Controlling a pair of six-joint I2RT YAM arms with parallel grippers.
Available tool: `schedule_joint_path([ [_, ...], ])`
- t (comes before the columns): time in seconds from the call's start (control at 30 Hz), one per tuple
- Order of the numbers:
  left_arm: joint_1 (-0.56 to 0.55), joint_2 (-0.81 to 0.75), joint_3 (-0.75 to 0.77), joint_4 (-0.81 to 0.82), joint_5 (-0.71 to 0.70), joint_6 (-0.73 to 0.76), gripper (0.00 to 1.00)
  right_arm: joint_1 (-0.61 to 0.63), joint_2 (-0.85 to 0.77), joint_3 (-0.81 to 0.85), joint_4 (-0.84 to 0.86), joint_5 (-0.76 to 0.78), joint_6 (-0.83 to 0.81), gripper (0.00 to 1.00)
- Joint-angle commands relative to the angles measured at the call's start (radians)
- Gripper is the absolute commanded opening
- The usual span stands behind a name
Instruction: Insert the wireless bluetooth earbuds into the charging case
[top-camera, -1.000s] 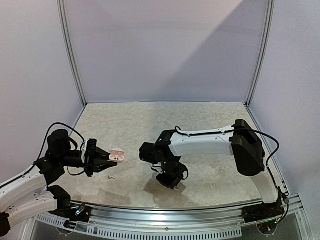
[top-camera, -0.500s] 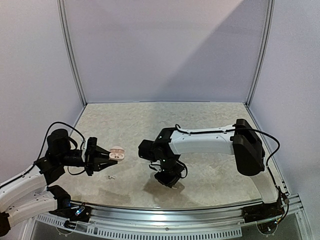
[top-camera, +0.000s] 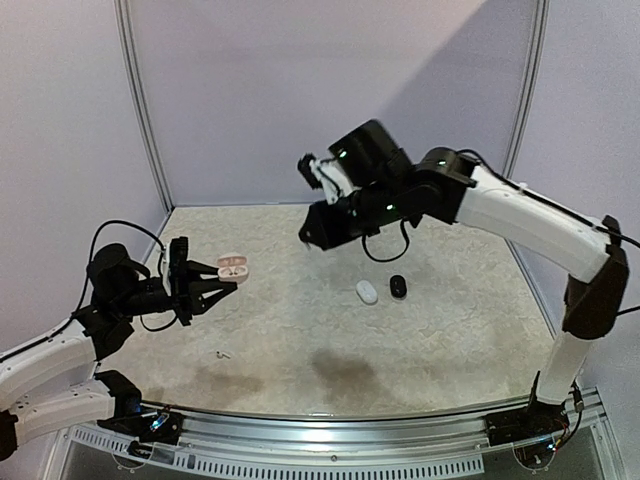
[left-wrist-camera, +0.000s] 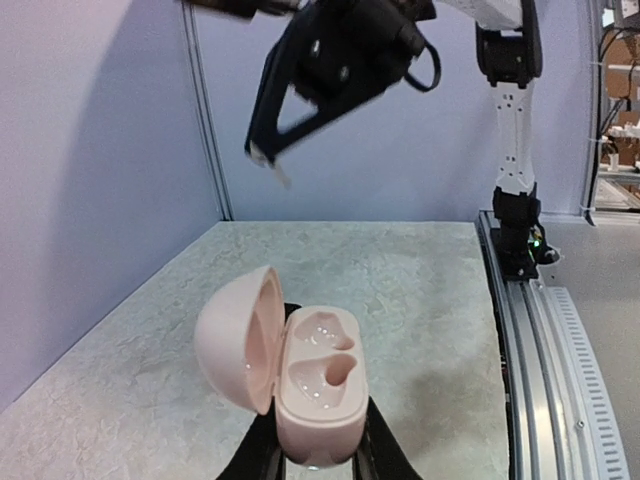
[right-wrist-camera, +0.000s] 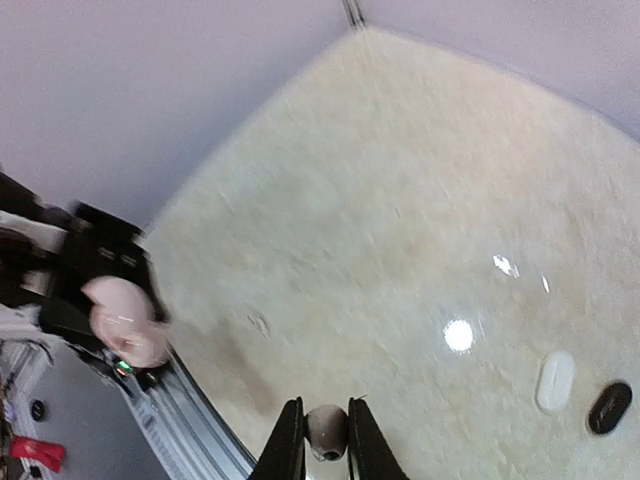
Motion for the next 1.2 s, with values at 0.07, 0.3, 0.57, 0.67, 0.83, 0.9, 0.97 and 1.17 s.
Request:
schedule_joint_path([
  [0.07, -0.017, 0.089, 0.091, 0.184, -0.069, -0.151, 0.00, 0.013, -0.129, -0.155, 0.594, -0.104, 0.034, 0.06],
  [0.3, -0.020, 0.147, 0.164, 0.267, -0.082, -0.210, 0.00, 0.067, -0.046, -0.094, 0.794, -0.238, -0.045, 0.05],
  [0.57, -0.027, 0.147, 0.183, 0.300, -0.092, -0.226, 0.00, 0.077, -0.009, -0.130, 0.860, -0.251, -0.065, 0.04],
  [0.67, -0.029, 0.147, 0.187, 0.303, -0.094, -0.228, 0.00, 0.077, 0.001, -0.132, 0.847, -0.254, -0.068, 0.03],
  [0.83, -0.029, 0.143, 0.192, 0.304, -0.091, -0.236, 0.00, 0.079, 0.005, -0.153, 0.820, -0.234, -0.085, 0.03],
  [0.9, -0.030, 0.145, 0.193, 0.305, -0.090, -0.239, 0.00, 0.078, 0.007, -0.157, 0.813, -0.228, -0.093, 0.03],
  [0.97, -0.031, 0.144, 0.192, 0.304, -0.089, -0.241, 0.00, 0.077, 0.009, -0.159, 0.812, -0.224, -0.101, 0.02],
  [1.17, -0.032, 0.143, 0.192, 0.304, -0.085, -0.240, 0.00, 0.077, 0.007, -0.168, 0.778, -0.207, -0.114, 0.02],
])
